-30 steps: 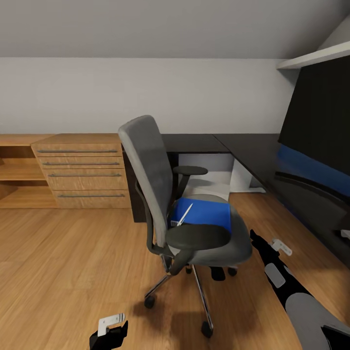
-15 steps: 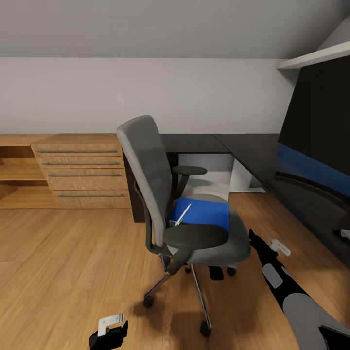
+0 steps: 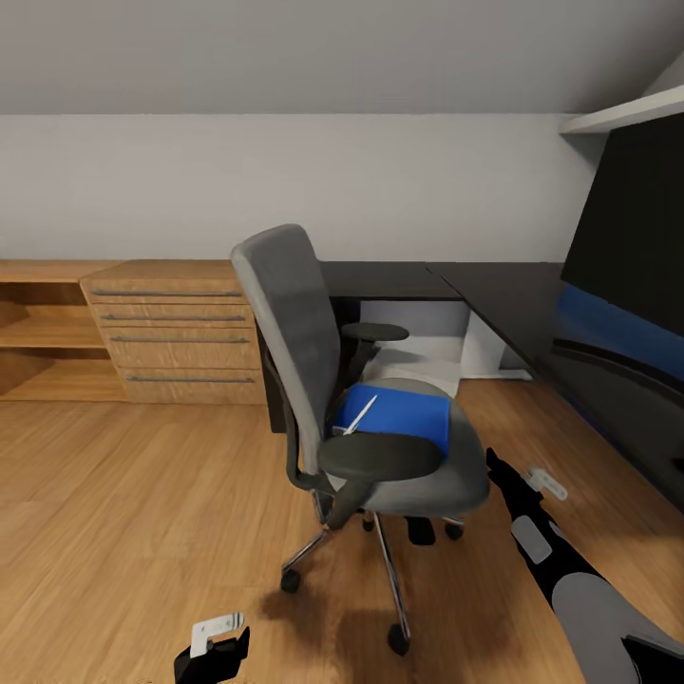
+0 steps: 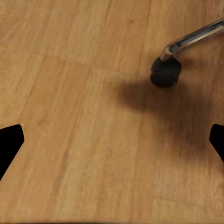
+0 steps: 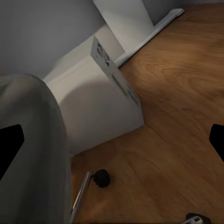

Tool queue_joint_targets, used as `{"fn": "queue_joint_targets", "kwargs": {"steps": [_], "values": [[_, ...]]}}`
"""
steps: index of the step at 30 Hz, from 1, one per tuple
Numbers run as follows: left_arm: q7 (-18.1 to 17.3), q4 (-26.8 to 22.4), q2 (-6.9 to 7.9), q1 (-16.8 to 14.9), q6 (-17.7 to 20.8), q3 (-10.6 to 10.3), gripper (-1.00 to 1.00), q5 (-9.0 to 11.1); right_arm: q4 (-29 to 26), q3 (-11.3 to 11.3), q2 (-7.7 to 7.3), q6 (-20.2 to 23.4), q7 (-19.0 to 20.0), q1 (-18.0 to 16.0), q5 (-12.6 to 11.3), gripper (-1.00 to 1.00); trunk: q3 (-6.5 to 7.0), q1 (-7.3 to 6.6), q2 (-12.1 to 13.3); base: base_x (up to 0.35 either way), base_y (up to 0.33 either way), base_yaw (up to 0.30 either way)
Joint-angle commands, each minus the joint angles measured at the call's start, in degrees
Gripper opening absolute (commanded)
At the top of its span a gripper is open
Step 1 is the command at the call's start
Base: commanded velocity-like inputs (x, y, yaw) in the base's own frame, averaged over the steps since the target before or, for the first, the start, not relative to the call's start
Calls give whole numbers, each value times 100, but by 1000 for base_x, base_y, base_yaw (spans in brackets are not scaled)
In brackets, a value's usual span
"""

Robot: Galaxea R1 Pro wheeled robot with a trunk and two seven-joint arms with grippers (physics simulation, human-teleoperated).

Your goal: In the bedroom, organize the workspace by keeping the computer under the desk, ensuring the monitor is on the desk, placing the keyboard on the desk next to the monitor, placing the mouse on the desk next to the keyboard, moving the folder from the swivel chair onto the desk next to the mouse, stacking the notebook on top of the folder with the pen on top of the notebook, and positioning the swivel chair next to the desk.

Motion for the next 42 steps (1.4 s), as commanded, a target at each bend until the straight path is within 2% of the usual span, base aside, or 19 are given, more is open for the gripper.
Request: {"fn": "queue_joint_targets", "kwargs": {"steps": [1,42], "values": [[-4,5,-4,-5,-15,12,100,31,22,27,3,-9,52,2,-59,100,-6,0,-1,0,0,178],[-4,5,-5,-5,-15,12,100,37,29,28,45,-17,63,2,-59,100,-6,0,-1,0,0,194]]}}
